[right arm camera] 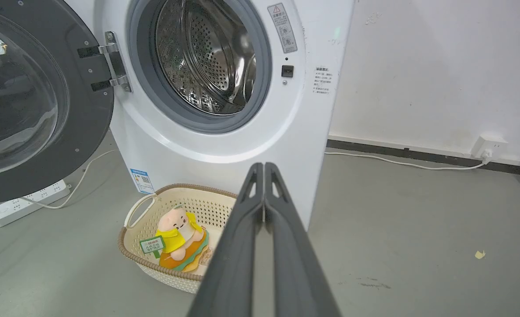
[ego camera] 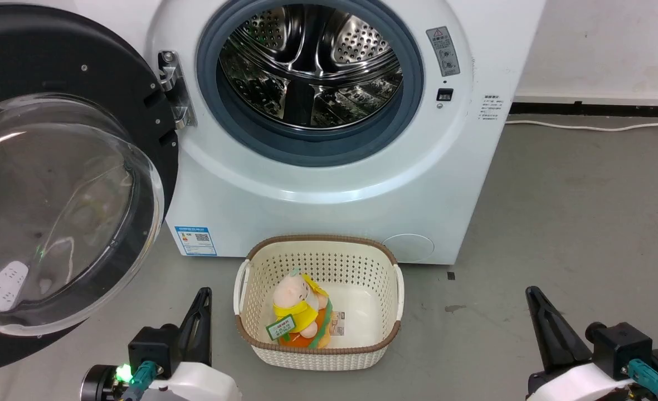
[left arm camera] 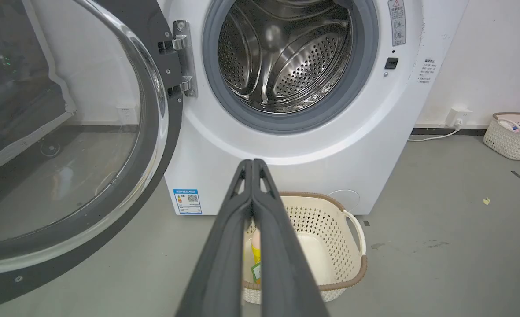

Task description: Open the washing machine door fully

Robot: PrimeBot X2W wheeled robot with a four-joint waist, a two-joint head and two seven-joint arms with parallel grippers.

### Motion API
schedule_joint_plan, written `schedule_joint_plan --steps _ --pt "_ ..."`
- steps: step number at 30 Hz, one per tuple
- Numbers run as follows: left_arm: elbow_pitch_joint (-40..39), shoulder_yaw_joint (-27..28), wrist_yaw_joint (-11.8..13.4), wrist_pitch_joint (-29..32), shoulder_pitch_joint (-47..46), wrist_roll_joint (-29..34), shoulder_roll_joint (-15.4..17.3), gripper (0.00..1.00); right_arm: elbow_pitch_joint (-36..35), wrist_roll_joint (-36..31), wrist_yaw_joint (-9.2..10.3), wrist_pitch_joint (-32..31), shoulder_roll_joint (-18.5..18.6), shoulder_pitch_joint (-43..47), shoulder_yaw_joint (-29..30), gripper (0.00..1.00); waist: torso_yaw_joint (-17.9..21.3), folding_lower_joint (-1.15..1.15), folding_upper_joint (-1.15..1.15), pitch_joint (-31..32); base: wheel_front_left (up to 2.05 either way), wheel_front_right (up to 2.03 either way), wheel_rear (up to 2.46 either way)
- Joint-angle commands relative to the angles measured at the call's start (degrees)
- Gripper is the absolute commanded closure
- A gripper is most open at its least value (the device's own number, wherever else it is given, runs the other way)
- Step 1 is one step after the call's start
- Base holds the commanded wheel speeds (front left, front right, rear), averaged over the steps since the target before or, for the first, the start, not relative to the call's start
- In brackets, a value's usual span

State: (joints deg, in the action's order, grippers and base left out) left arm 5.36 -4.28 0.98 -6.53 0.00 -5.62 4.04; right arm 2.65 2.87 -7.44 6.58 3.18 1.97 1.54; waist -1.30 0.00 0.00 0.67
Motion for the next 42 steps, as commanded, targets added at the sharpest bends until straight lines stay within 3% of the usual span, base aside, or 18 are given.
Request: schedule_joint_plan --steps 1,42 --pt "-0.5 0.4 -0.2 0.2 0.0 0.6 -0.3 1.00 -0.5 -0.5 -0.03 -0.3 -0.2 -0.7 -0.1 1.00 0.0 0.00 0.00 0.0 0.00 0.00 0.00" --pt "-4.2 3.4 -0.8 5.0 0.0 4.4 -1.0 1.00 -2.2 -2.3 -0.04 -5.1 -0.3 -1.7 -1.2 1.00 1.0 0.00 0.00 -0.5 0.00 0.00 0.00"
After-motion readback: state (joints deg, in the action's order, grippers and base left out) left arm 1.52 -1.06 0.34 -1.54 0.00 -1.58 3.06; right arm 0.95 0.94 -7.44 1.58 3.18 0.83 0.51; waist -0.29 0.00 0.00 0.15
